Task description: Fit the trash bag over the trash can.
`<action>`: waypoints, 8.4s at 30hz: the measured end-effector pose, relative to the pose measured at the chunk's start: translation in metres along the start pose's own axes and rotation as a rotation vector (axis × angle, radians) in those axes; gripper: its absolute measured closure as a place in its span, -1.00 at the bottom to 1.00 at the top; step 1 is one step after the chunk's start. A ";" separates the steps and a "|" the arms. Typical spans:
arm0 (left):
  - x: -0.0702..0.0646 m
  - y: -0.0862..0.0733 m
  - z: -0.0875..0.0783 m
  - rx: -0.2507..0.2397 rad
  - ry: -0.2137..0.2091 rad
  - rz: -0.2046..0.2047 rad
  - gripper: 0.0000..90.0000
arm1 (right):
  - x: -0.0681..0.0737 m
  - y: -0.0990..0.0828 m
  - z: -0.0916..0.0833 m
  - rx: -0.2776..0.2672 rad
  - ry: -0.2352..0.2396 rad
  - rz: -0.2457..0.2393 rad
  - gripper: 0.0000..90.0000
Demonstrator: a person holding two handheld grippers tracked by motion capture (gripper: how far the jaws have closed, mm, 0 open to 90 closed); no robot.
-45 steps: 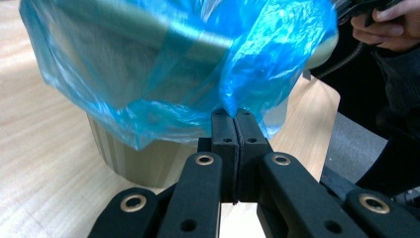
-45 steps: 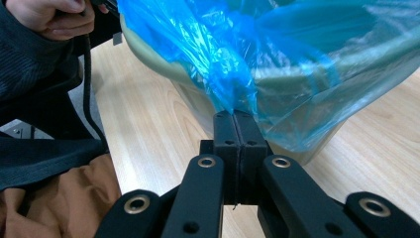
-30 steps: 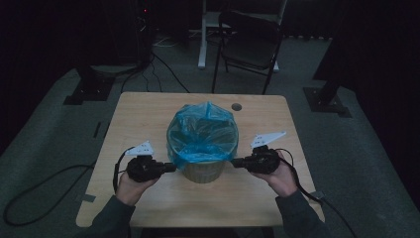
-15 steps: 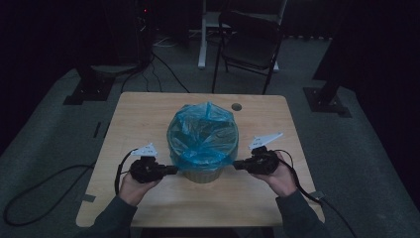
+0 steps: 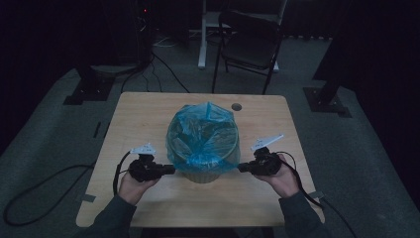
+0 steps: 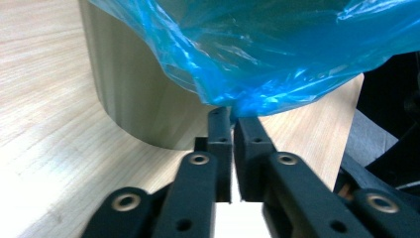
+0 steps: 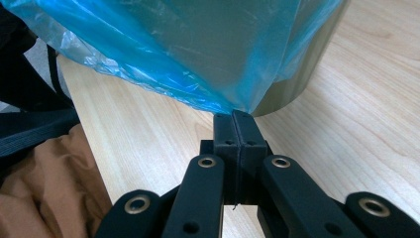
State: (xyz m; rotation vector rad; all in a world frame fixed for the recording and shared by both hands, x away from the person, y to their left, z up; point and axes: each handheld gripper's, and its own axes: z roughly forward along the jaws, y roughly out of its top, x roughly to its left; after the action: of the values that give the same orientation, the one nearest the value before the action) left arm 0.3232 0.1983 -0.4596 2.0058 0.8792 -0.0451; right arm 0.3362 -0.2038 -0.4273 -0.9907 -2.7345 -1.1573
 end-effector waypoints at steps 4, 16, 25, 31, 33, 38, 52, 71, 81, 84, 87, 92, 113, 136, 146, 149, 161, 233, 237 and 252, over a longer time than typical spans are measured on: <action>0.000 0.000 -0.016 -0.055 0.009 0.013 0.65 | -0.001 -0.001 -0.010 -0.052 -0.027 -0.017 0.60; 0.000 0.003 -0.048 -0.123 0.053 0.055 0.49 | -0.007 -0.001 -0.048 -0.163 -0.083 -0.037 0.45; 0.000 0.012 -0.060 -0.167 0.075 0.080 0.48 | -0.010 0.024 -0.054 -0.215 -0.146 -0.055 0.65; 0.001 0.025 -0.056 -0.177 0.077 0.117 0.60 | -0.013 0.036 -0.051 -0.216 -0.164 -0.069 0.76; 0.001 0.033 -0.054 -0.179 0.082 0.129 0.60 | -0.014 0.043 -0.050 -0.219 -0.171 -0.074 0.75; 0.002 0.042 -0.052 -0.181 0.090 0.139 0.56 | -0.015 0.048 -0.050 -0.227 -0.179 -0.076 0.71; 0.016 0.072 -0.048 -0.189 0.143 0.144 0.47 | -0.024 0.077 -0.042 -0.264 -0.222 -0.091 0.63; 0.022 0.110 -0.031 -0.195 0.198 0.171 0.41 | -0.033 0.110 -0.013 -0.241 -0.242 -0.123 0.43; 0.032 0.130 -0.021 -0.193 0.237 0.156 0.41 | -0.044 0.115 -0.004 -0.241 -0.230 -0.102 0.74; 0.034 0.136 -0.016 -0.170 0.252 0.157 0.40 | -0.049 0.117 -0.007 -0.273 -0.210 -0.074 0.80; 0.036 0.140 -0.013 -0.164 0.259 0.156 0.37 | -0.051 0.118 -0.009 -0.290 -0.210 -0.058 0.87; 0.039 0.147 -0.006 -0.174 0.238 0.160 0.34 | -0.053 0.122 -0.009 -0.292 -0.220 -0.053 0.99; 0.043 0.170 0.021 -0.129 0.248 0.172 0.83 | -0.059 0.131 -0.007 -0.311 -0.237 -0.038 1.00; 0.074 0.166 0.041 -0.125 0.246 0.032 0.99 | -0.080 0.133 0.020 -0.231 -0.251 0.013 1.00; 0.086 0.150 0.043 -0.114 0.216 -0.008 0.98 | -0.079 0.120 0.031 -0.162 -0.248 0.005 1.00; 0.089 0.142 0.044 -0.112 0.211 -0.017 0.98 | -0.078 0.114 0.032 -0.152 -0.247 0.010 1.00; 0.095 0.115 0.040 -0.093 0.210 -0.050 0.96 | -0.073 0.093 0.031 -0.115 -0.244 0.002 1.00; -0.007 0.128 -0.032 -0.166 0.133 0.255 0.39 | 0.023 0.017 -0.011 -0.181 -0.105 -0.184 1.00; -0.008 0.136 -0.029 -0.158 0.134 0.268 0.39 | 0.023 0.017 -0.011 -0.179 -0.104 -0.187 1.00; -0.011 0.160 -0.009 -0.101 0.133 0.312 0.37 | 0.026 0.017 -0.010 -0.179 -0.105 -0.208 1.00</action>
State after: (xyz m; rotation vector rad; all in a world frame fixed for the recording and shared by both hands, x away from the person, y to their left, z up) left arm 0.4078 0.1462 -0.3333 2.0450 0.6279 0.3057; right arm 0.3224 -0.1873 -0.4024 -0.8183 -2.9158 -1.4437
